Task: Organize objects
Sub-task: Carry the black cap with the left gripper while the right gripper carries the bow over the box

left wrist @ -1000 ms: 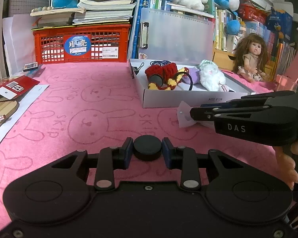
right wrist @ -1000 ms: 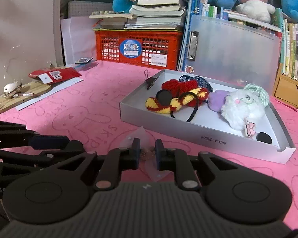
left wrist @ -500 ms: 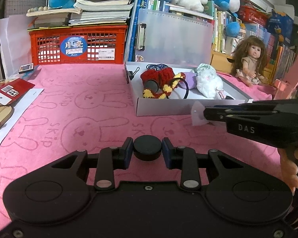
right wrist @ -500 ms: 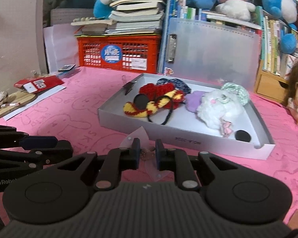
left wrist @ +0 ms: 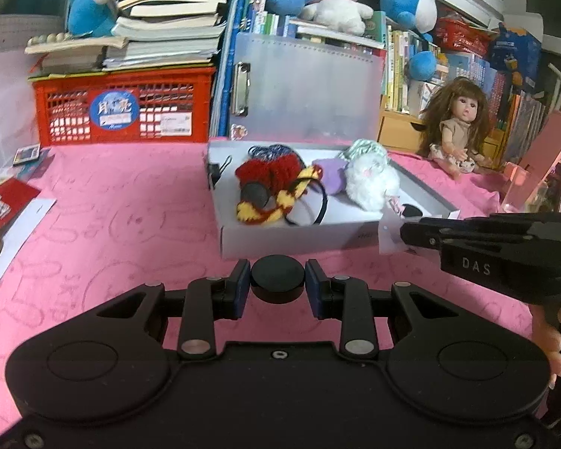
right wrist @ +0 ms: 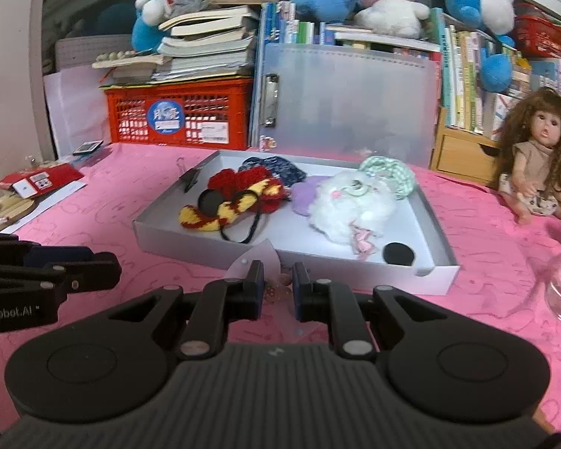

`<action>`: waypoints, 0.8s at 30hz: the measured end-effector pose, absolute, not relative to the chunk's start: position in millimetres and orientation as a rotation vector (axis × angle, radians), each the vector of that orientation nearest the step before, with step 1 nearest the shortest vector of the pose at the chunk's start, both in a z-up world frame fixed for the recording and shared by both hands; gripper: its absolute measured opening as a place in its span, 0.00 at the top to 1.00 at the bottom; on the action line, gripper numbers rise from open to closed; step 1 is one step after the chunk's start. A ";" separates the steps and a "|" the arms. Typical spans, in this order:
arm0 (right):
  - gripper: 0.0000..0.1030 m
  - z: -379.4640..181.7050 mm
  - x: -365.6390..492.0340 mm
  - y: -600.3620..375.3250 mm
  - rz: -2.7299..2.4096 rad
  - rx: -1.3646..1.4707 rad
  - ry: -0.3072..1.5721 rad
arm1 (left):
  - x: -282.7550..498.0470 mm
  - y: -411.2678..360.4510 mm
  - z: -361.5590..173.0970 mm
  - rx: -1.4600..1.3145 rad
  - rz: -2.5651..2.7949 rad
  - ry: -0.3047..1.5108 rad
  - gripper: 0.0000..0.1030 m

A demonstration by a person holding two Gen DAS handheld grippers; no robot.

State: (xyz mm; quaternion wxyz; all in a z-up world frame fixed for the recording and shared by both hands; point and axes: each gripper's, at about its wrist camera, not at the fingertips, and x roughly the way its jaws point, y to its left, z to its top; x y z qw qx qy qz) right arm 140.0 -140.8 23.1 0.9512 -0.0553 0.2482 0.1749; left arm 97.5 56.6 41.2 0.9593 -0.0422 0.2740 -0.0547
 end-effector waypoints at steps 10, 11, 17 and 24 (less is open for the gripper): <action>0.81 34.3 150.4 -163.2 0.287 -0.080 0.480 | 123.5 45.3 52.4 -0.097 -0.124 0.540 0.71; 0.81 35.4 151.4 -165.4 0.280 -0.077 0.478 | 126.1 44.3 52.7 -0.097 -0.125 0.538 0.71; 0.81 39.7 158.7 -175.3 0.250 -0.054 0.462 | 141.1 36.9 54.5 -0.110 -0.127 0.540 0.71; 0.81 40.7 166.7 -181.0 0.238 -0.033 0.460 | 153.3 32.6 57.2 -0.114 -0.119 0.537 0.71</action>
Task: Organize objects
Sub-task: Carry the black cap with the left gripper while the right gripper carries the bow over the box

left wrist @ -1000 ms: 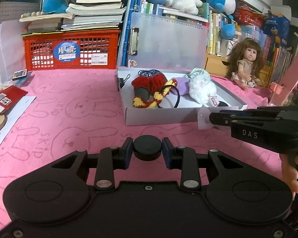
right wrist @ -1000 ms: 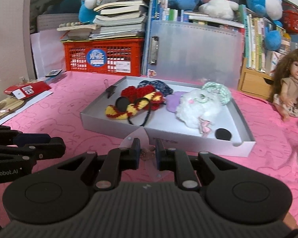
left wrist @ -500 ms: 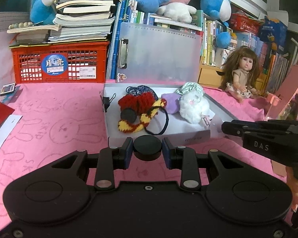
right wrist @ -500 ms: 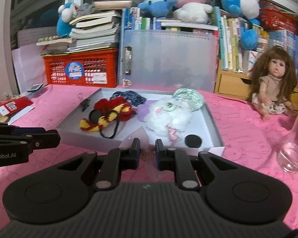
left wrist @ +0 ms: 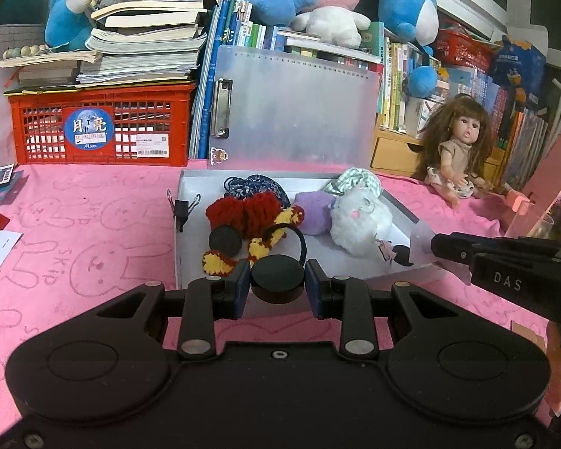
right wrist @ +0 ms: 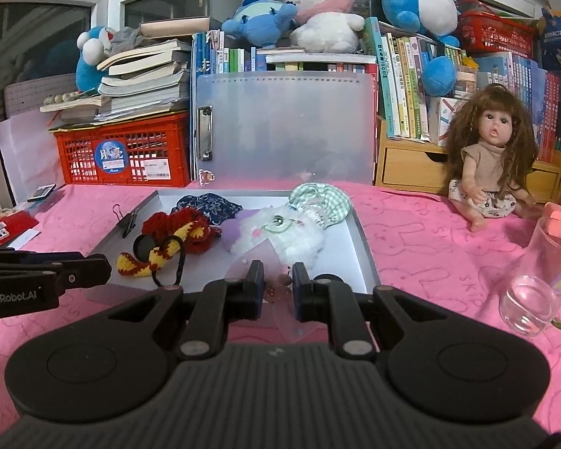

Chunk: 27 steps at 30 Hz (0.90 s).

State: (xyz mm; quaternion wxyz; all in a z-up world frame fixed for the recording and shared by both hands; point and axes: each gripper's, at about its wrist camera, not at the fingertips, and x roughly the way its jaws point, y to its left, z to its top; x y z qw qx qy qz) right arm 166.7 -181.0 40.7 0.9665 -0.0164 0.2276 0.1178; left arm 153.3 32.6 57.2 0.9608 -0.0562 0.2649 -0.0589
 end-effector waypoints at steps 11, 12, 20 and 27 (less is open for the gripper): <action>0.81 40.1 178.2 -182.2 0.238 -0.017 0.470 | 170.4 25.3 55.8 -0.112 -0.118 0.538 0.71; 0.81 40.1 179.3 -181.5 0.241 -0.018 0.473 | 172.0 24.8 55.7 -0.112 -0.118 0.537 0.71; 0.81 38.4 188.2 -174.3 0.253 -0.030 0.483 | 186.5 21.1 54.2 -0.118 -0.118 0.544 0.71; 0.81 34.3 204.8 -169.5 0.269 -0.011 0.518 | 201.2 18.3 50.2 -0.132 -0.120 0.547 0.71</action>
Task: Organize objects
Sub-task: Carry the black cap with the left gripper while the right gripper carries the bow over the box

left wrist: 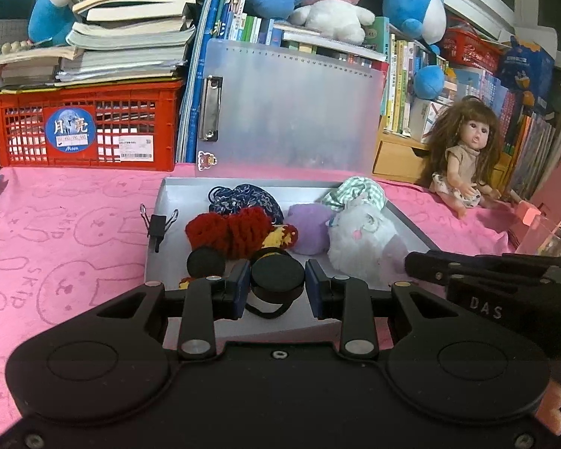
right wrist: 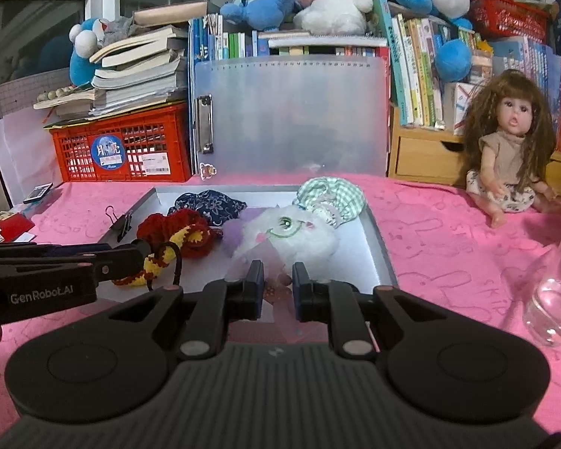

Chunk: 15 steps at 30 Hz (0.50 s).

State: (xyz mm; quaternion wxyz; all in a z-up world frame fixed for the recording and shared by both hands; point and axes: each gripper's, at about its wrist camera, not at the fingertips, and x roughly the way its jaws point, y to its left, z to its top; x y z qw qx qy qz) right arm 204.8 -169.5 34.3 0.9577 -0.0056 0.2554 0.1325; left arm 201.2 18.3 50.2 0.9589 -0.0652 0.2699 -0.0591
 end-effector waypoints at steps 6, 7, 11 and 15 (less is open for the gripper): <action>0.81 31.4 218.0 -157.5 0.305 -0.005 0.546 | 212.5 14.3 43.9 -0.123 -0.126 0.550 0.71; 0.81 30.0 220.6 -154.8 0.312 -0.007 0.554 | 214.6 14.2 41.9 -0.121 -0.127 0.550 0.71; 0.81 21.4 230.2 -144.5 0.329 -0.014 0.587 | 224.3 16.4 32.3 -0.127 -0.108 0.576 0.71; 0.81 13.4 237.0 -140.3 0.330 -0.016 0.611 | 232.5 18.6 24.2 -0.131 -0.091 0.591 0.71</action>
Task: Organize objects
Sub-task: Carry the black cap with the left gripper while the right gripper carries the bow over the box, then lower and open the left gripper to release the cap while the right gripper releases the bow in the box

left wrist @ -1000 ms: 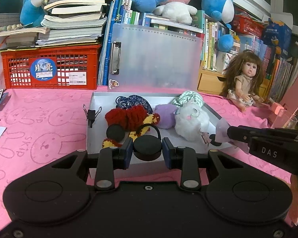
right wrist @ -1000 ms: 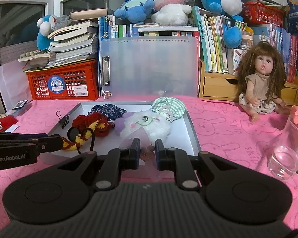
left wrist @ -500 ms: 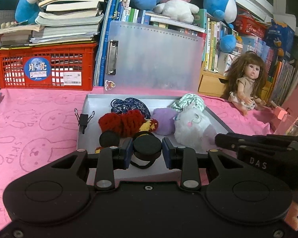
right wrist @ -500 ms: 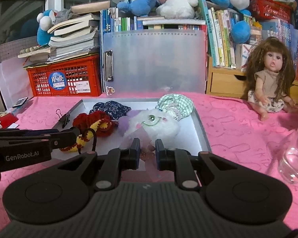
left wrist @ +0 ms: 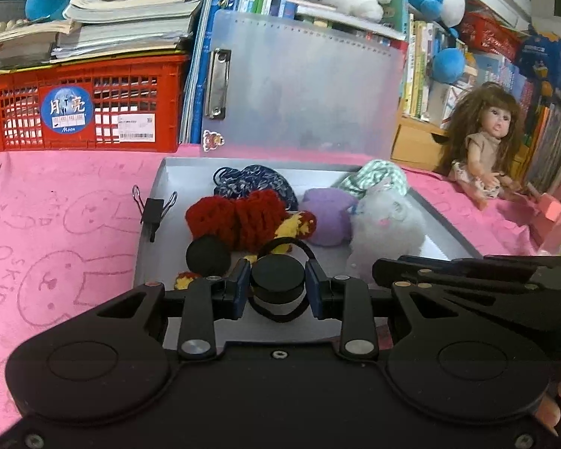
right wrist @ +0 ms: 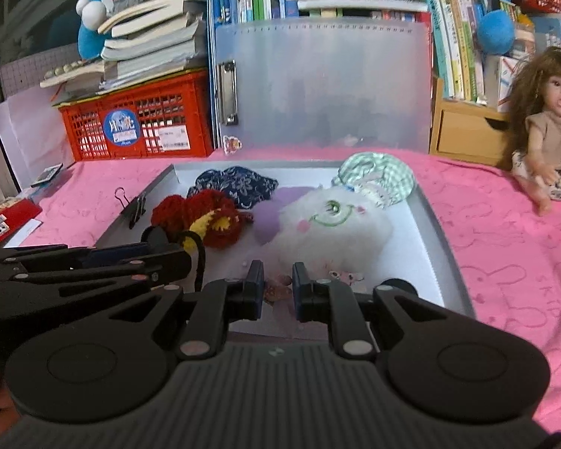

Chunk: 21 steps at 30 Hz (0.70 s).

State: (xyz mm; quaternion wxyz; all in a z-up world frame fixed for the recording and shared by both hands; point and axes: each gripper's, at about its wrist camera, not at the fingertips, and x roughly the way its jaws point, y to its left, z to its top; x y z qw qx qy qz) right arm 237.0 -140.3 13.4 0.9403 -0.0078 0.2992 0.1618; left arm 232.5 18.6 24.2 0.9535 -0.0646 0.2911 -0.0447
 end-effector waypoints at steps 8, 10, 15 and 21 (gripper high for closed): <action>0.82 4.3 249.1 -144.5 0.317 0.002 0.642 | 248.0 17.8 16.3 -0.124 -0.085 0.609 0.71; 0.82 3.7 251.7 -145.1 0.315 0.005 0.641 | 252.7 18.9 14.1 -0.132 -0.075 0.618 0.71; 0.82 3.3 256.0 -145.0 0.312 0.003 0.641 | 259.8 20.0 12.7 -0.123 -0.064 0.617 0.71; 0.82 2.1 258.9 -146.6 0.307 0.014 0.642 | 264.0 21.3 10.0 -0.123 -0.054 0.622 0.71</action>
